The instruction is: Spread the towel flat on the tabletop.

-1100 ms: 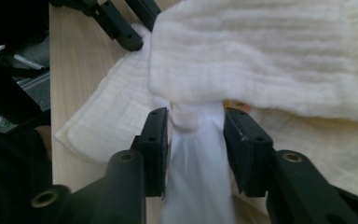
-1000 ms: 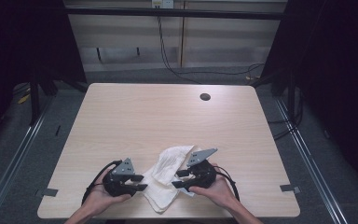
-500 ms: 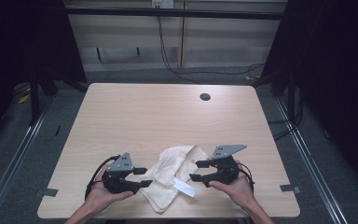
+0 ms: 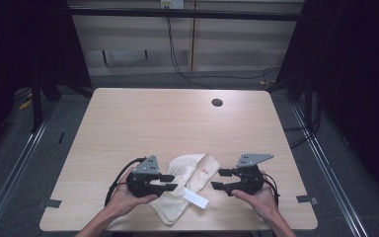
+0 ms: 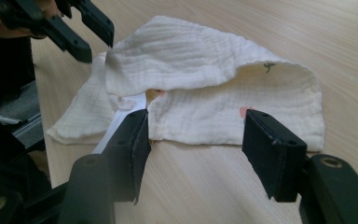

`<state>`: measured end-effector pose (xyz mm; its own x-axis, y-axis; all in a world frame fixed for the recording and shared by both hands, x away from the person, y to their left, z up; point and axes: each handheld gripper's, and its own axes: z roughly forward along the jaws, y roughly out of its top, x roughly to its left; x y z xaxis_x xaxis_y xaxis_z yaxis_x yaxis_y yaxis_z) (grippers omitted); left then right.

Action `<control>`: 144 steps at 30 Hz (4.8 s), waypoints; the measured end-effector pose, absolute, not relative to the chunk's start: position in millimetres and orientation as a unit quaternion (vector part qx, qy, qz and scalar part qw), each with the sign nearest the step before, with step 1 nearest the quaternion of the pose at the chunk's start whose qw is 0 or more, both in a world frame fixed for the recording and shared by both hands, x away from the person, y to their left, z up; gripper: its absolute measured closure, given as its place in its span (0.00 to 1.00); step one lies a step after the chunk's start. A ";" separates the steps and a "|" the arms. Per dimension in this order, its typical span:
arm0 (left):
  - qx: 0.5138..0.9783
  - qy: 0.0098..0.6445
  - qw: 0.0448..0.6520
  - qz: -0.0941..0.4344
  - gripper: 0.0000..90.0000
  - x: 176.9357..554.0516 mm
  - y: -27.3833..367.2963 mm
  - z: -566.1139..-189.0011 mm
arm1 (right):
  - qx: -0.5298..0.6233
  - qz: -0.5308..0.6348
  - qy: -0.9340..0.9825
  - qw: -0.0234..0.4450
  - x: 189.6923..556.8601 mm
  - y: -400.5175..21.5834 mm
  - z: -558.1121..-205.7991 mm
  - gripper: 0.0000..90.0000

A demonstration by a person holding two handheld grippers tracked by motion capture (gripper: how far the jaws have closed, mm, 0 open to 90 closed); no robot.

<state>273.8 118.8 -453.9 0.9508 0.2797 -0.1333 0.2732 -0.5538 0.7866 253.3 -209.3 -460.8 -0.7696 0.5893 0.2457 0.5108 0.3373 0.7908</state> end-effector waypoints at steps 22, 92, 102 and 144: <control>0.915 0.131 0.380 0.022 0.80 271.1 108.7 -491.5 | 0.349 0.446 0.823 0.036 259.5 -210.1 -473.0 0.44; 0.826 0.263 0.499 0.010 0.95 314.4 201.5 -463.8 | 0.355 0.457 0.815 0.029 323.8 -222.1 -488.8 0.96; 0.821 0.251 0.513 0.015 0.95 313.6 203.6 -453.4 | 0.338 0.483 0.808 0.006 322.8 -226.9 -469.0 0.96; 0.767 0.212 0.598 0.099 0.97 306.9 237.7 -350.5 | 0.268 0.546 0.792 0.061 318.1 -234.7 -332.7 0.96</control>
<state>306.9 237.7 -350.5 0.8902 0.4440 -0.1025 0.2077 -0.1953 0.9585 318.1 -234.7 -332.7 -0.8493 0.4906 0.1950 0.3565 0.2605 0.8972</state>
